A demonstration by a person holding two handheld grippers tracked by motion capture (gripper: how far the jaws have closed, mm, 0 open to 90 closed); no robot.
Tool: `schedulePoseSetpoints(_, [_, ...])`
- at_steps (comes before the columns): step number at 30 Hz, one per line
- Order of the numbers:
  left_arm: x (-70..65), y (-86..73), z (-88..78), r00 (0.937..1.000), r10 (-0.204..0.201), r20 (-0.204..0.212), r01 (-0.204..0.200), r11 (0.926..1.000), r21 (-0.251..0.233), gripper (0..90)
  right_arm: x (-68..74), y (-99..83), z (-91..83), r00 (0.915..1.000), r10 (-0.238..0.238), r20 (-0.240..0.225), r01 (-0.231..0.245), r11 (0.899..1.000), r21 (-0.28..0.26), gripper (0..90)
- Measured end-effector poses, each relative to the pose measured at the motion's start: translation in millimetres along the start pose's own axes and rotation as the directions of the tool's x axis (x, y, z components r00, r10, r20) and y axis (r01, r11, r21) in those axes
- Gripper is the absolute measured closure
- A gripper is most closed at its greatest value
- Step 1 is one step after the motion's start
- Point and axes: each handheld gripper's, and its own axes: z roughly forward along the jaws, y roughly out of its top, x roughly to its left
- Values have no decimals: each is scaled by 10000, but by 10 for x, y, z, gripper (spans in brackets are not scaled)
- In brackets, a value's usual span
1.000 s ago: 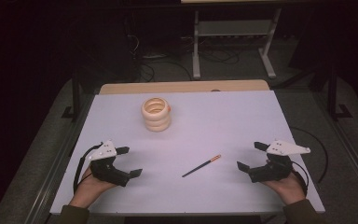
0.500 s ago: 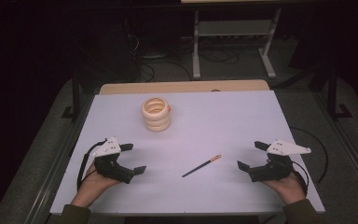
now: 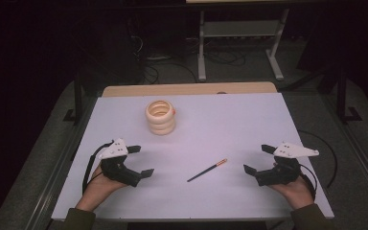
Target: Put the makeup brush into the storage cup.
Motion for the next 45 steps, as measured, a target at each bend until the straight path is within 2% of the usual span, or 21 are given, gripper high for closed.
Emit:
schedulePoseSetpoints(8, [-17, 35, 45, 9999, 48, 133, -48, 10000, 2, 22, 4, 2, -3, 10000, -41, -5, 41, 10000, -55, 0])
schedulePoseSetpoints(10, [-17, 57, 60, 9997, 182, 184, -182, 9998, 8, 22, 2, 2, -5, 10000, -34, 4, 34, 10000, -51, 0])
schedulePoseSetpoints(15, [-32, 92, 82, 9994, 69, 336, -64, 9998, -165, 21, 4, 3, -5, 10000, -28, -15, 28, 10000, -57, 0])
schedulePoseSetpoints(21, [-50, 146, 131, 9987, 233, 459, -225, 9996, -167, 22, 5, 6, -6, 10000, -9, -12, 8, 10000, -63, 0])
schedulePoseSetpoints(36, [-76, 254, 254, 9970, 314, 712, -298, 9993, -230, 22, 3, 7, -5, 10000, -25, 9, 25, 10000, -75, 0])
schedulePoseSetpoints(45, [-109, 323, 365, 9954, 342, 898, -349, 9994, 65, 23, -2, 7, -1, 10000, -32, 36, 33, 10000, -74, 0])
